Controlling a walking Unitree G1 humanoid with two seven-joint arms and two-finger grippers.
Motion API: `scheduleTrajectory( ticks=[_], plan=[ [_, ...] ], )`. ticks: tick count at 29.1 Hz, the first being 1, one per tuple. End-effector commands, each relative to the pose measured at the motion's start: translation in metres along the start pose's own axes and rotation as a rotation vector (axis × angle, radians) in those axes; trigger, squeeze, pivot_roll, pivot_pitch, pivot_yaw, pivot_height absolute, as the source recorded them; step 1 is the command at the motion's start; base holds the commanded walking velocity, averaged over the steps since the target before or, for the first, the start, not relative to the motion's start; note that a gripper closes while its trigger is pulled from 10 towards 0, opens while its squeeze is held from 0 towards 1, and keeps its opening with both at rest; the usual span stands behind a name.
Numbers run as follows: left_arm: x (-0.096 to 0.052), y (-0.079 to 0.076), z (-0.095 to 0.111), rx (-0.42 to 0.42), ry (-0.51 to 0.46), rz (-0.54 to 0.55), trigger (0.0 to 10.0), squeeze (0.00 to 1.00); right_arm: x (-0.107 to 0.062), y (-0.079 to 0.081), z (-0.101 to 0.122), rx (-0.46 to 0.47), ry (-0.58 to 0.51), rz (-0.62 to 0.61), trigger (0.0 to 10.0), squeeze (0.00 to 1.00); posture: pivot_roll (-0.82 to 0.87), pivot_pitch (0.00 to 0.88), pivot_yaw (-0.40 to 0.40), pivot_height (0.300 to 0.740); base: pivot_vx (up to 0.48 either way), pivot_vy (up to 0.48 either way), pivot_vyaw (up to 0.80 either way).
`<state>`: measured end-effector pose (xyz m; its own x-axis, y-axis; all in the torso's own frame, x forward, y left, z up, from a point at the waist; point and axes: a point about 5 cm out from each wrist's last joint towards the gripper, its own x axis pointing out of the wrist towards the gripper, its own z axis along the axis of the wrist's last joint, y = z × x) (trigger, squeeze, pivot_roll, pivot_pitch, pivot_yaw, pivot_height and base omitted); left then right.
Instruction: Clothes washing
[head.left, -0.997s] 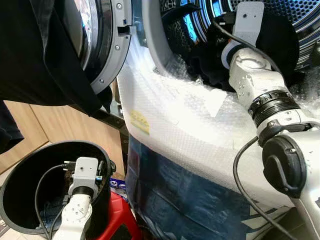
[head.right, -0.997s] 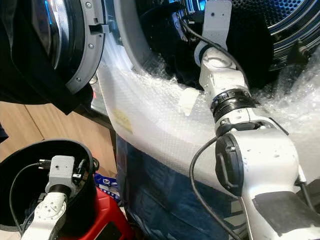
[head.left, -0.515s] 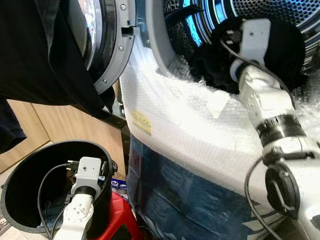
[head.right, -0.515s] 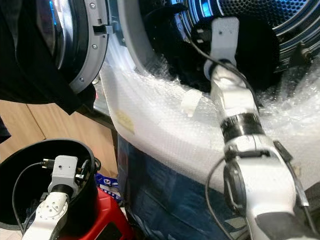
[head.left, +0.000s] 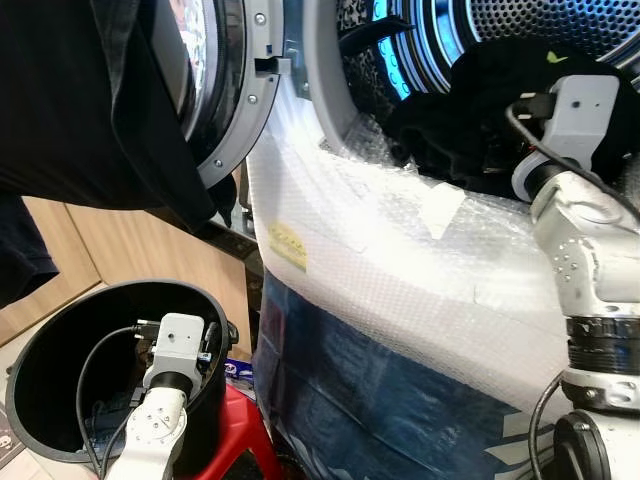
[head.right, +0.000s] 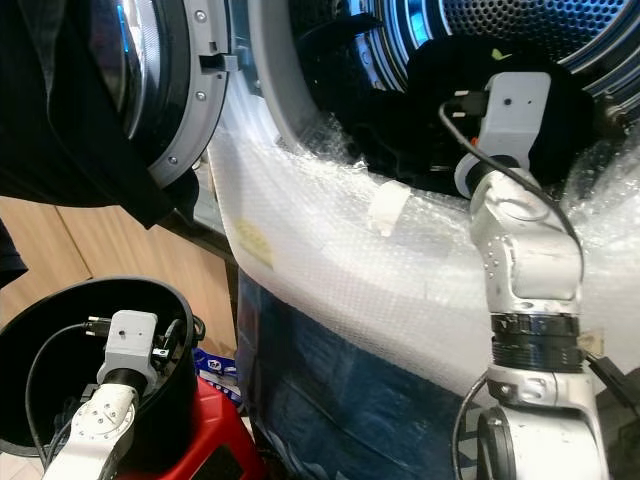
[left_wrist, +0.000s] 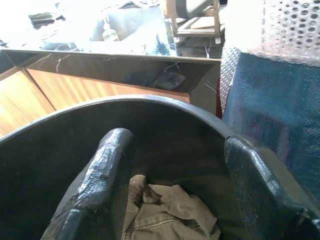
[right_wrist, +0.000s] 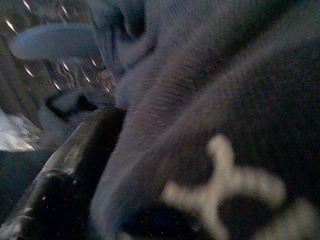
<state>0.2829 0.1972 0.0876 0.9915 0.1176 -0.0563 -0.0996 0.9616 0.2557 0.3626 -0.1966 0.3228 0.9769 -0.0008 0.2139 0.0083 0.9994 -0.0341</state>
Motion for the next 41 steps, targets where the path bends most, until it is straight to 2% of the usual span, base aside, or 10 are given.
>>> scheduleTrajectory(
  ticks=[1,7,8,9,13,20,27,32,38,41],
  plan=[
    [0.002,0.001,0.002,0.004,-0.003,-0.006,10.0,0.0,-0.008,0.002,0.019,0.021,-0.077,0.044,10.0,1.0,0.03,0.0,-0.032,0.74,0.0,0.0,0.0],
    [0.002,-0.002,0.002,0.004,-0.004,-0.011,10.0,0.0,-0.019,0.029,0.028,-0.003,-0.076,0.183,10.0,1.0,0.03,0.0,-0.039,0.74,0.0,0.0,0.0],
    [0.002,-0.002,0.003,0.004,-0.005,-0.011,10.0,0.0,-0.021,0.033,0.028,0.001,-0.065,0.209,10.0,0.62,0.03,0.0,-0.04,0.74,0.0,0.0,0.0],
    [0.003,-0.002,0.003,0.0,-0.007,-0.009,10.0,0.0,-0.024,0.043,0.025,0.007,-0.044,0.254,10.0,0.0,0.02,0.0,-0.039,0.74,0.0,0.0,0.0],
    [0.002,-0.004,0.004,-0.003,-0.008,-0.011,10.0,0.0,-0.035,0.054,0.02,-0.039,-0.022,0.321,10.0,0.0,0.03,0.0,-0.044,0.74,0.0,0.0,0.0],
    [0.002,-0.003,0.003,-0.001,-0.003,-0.01,10.0,0.0,-0.061,0.045,0.025,-0.167,0.0,0.403,10.0,0.0,0.01,0.0,-0.039,0.74,0.0,0.0,0.0],
    [0.004,-0.004,0.005,-0.005,-0.007,-0.01,10.0,0.0,-0.067,0.027,0.026,-0.241,0.022,0.355,10.0,0.0,0.01,0.0,-0.037,0.74,0.0,0.0,0.0],
    [0.007,-0.003,0.006,-0.006,-0.007,-0.011,10.0,0.0,-0.083,0.025,0.026,-0.281,0.027,0.414,10.0,0.0,-0.01,0.002,-0.024,0.74,0.0,0.0,0.0],
    [0.012,-0.004,0.01,-0.005,-0.017,-0.018,10.0,0.0,-0.087,0.015,0.014,-0.158,0.099,0.292,10.0,0.0,-0.02,0.008,-0.015,0.74,0.0,0.0,0.0],
    [0.012,-0.004,0.01,-0.005,-0.018,-0.018,10.0,0.0,-0.093,0.018,0.006,-0.089,0.113,0.326,10.0,0.0,-0.02,0.01,-0.015,0.74,0.0,0.0,0.0]
  ],
)
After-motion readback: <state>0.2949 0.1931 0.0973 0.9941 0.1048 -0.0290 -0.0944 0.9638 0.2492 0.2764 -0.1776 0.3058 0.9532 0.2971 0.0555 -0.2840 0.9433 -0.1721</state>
